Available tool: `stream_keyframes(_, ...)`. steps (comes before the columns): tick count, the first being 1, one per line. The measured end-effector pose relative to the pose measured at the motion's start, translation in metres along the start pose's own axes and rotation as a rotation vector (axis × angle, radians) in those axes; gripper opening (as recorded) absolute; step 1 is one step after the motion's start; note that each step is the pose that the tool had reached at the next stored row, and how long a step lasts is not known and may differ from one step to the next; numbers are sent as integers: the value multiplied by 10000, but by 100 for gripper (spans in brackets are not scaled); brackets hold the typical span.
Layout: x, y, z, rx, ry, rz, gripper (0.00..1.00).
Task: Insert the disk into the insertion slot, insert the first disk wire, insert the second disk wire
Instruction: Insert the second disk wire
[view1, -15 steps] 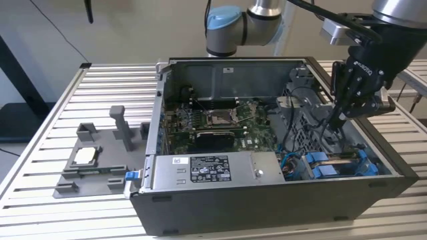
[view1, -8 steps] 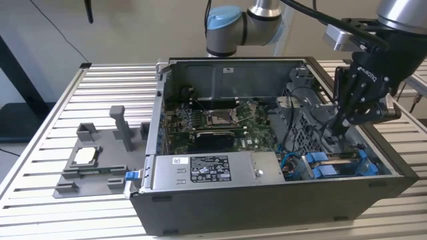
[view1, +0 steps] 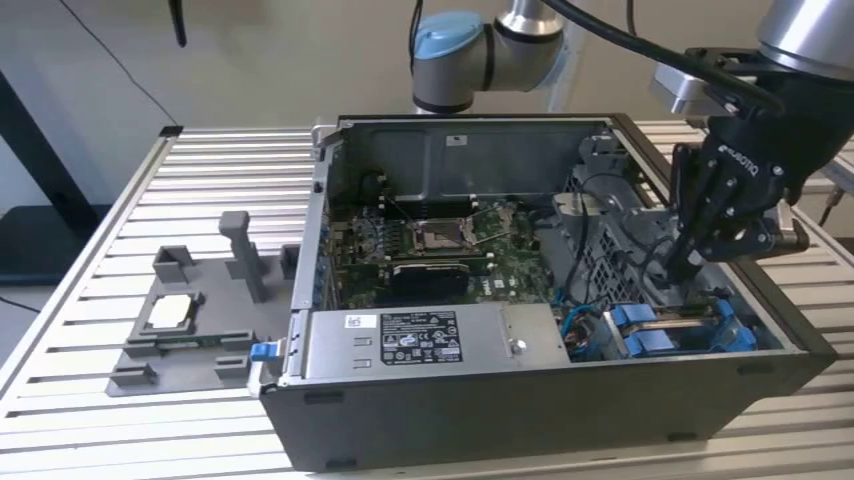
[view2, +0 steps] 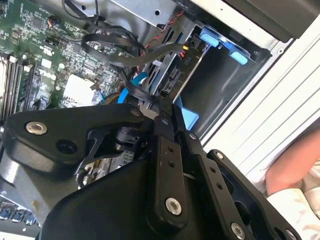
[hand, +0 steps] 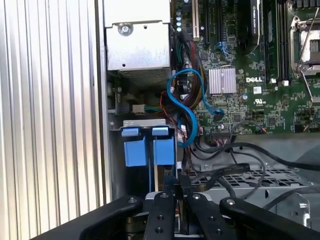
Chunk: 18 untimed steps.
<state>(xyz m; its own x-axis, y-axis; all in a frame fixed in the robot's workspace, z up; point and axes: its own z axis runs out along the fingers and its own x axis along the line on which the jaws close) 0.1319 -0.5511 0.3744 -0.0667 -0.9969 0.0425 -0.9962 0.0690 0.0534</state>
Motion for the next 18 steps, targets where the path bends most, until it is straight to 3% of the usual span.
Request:
stream_keyframes(6,36,19,41,27,17,2,16)
stream_keyframes(13,60,107,119,476,-13,20,16)
stream_keyframes(18,157,123,159,775,-86,30,16)
